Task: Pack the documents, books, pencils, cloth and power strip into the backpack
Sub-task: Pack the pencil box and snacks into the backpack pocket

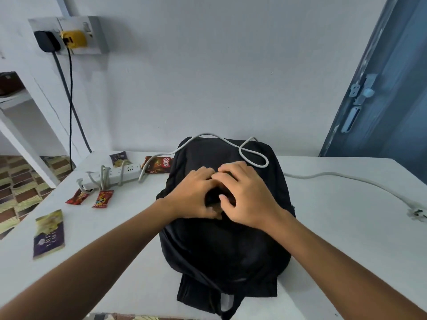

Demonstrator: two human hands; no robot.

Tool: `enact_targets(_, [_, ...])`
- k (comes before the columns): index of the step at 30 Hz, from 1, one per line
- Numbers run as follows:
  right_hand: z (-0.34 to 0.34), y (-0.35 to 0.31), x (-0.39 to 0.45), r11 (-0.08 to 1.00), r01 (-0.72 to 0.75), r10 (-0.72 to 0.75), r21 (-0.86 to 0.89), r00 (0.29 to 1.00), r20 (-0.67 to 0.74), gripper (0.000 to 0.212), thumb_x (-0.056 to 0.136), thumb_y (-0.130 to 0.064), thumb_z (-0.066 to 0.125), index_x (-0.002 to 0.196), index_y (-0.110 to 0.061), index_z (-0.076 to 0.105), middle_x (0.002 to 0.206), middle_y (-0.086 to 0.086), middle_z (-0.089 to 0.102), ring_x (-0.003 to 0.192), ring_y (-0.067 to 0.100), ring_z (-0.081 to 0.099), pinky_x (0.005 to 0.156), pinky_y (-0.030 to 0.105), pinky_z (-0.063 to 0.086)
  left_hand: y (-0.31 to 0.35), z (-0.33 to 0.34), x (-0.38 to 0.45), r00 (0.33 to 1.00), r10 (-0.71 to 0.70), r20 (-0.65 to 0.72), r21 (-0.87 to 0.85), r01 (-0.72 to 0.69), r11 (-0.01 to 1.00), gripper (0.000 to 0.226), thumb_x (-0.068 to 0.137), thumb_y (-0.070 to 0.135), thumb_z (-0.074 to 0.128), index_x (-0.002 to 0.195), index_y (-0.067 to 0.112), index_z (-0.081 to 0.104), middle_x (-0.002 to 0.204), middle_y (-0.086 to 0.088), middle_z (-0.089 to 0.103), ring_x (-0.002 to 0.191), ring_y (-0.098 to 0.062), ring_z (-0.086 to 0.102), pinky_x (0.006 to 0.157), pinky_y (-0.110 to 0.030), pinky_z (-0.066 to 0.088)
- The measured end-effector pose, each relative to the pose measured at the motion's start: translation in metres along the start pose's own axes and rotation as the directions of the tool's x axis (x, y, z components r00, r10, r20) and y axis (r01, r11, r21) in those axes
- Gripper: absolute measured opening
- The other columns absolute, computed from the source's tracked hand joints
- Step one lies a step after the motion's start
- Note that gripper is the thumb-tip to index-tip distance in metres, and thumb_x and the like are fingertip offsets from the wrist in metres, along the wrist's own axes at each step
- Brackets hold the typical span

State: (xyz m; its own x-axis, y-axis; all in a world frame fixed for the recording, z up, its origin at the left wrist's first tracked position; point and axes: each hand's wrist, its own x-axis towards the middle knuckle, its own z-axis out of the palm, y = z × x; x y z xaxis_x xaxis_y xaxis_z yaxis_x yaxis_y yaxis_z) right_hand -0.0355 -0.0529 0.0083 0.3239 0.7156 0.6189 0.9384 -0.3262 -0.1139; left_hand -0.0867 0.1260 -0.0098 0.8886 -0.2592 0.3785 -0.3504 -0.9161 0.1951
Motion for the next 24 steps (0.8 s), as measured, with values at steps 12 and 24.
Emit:
enact_targets(12, [0.028,0.027,-0.003,0.988,0.002,0.072,-0.153,0.877,0.474,0.081,0.078,-0.063,0.026,0.149,-0.025,0.03,0.152,0.009,0.033,0.142,0.031,0.025,0.113,0.051,0.025,0.014,-0.004,-0.028,0.998,-0.058,-0.028,0.042,0.059,0.997,0.038,0.083,0.038,0.061,0.108,0.011,0.07,0.11,-0.003,0.064,0.105,-0.017,0.057,0.089,-0.033,0.048])
enact_targets(24, [0.059,-0.033,0.059,0.964,-0.136,0.242,-0.227,0.806,0.541,0.064,0.094,-0.063,0.019,0.146,-0.029,0.031,0.157,0.012,0.018,0.144,0.04,0.006,0.112,0.065,0.007,-0.061,-0.056,-0.189,0.398,-0.861,-0.317,-0.029,0.903,0.428,0.025,0.084,0.024,0.067,0.106,0.013,0.068,0.114,-0.006,0.066,0.111,-0.025,0.056,0.093,-0.03,0.038])
